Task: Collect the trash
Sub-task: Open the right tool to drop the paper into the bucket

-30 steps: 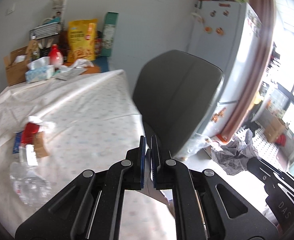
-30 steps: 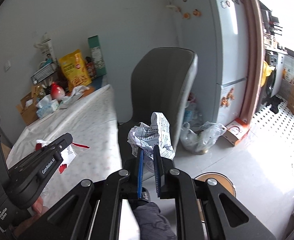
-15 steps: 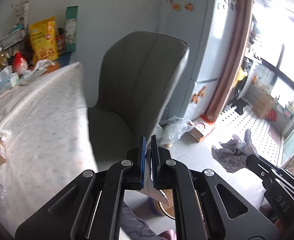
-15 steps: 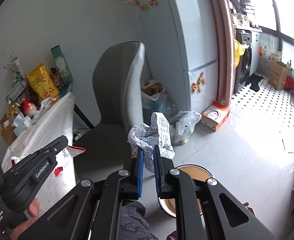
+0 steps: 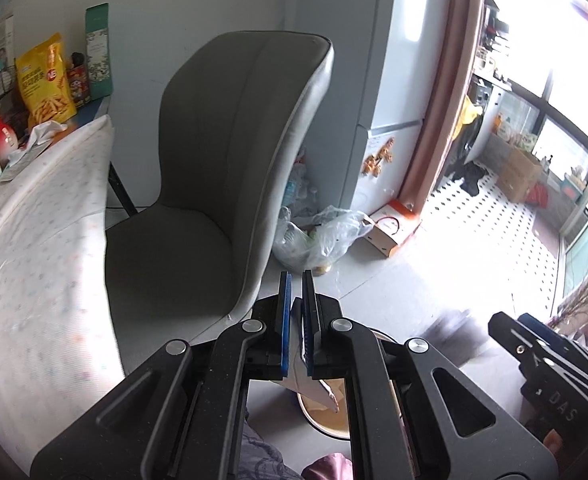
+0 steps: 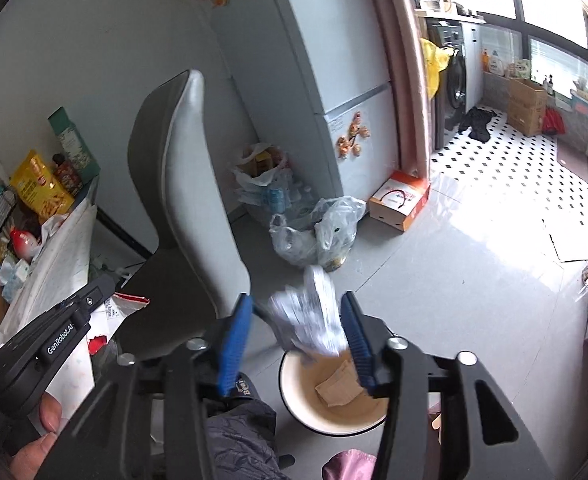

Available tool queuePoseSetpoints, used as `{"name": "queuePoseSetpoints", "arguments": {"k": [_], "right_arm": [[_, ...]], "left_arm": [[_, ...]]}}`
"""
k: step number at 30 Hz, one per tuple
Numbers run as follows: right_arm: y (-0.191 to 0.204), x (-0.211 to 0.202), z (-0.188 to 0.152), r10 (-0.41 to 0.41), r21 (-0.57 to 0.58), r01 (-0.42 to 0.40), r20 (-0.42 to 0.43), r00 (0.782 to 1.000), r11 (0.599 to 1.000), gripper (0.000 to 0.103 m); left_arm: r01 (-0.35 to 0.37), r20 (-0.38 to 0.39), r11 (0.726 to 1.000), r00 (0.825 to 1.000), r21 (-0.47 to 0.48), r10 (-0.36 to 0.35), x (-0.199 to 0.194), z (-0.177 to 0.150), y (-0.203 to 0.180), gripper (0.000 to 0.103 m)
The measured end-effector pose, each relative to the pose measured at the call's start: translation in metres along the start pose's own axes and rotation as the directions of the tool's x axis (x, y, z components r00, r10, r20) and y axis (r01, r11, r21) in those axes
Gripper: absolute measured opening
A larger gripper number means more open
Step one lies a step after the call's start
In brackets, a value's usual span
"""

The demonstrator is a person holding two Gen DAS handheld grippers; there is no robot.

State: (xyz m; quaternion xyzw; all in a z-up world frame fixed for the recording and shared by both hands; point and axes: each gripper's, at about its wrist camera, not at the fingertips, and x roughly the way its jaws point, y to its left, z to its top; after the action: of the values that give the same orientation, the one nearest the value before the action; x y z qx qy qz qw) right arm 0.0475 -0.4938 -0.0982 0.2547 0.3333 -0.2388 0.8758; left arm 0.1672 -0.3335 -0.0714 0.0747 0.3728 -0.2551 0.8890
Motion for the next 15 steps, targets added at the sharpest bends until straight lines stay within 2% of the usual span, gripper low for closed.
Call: {"name": "queuePoseSetpoints", "arguments": {"k": [9,15], "right_arm": [[-0.039,-0.002,0.001,-0.053,0.066,0.053,-0.001,0.999,0.996,0.048],[-0.069,-0.016,0.0,-0.116,0.103,0.114,0.008,0.993,0.988,0.048]], "left_arm": [[0.036,-0.036,0.999,0.999,0.041,-0.034,0.015,-0.004,-0.03,0.006],[0.101,-0.074,0.993,0.993,0.064,-0.097,0.022,-0.01,-0.055,0.006]]}}
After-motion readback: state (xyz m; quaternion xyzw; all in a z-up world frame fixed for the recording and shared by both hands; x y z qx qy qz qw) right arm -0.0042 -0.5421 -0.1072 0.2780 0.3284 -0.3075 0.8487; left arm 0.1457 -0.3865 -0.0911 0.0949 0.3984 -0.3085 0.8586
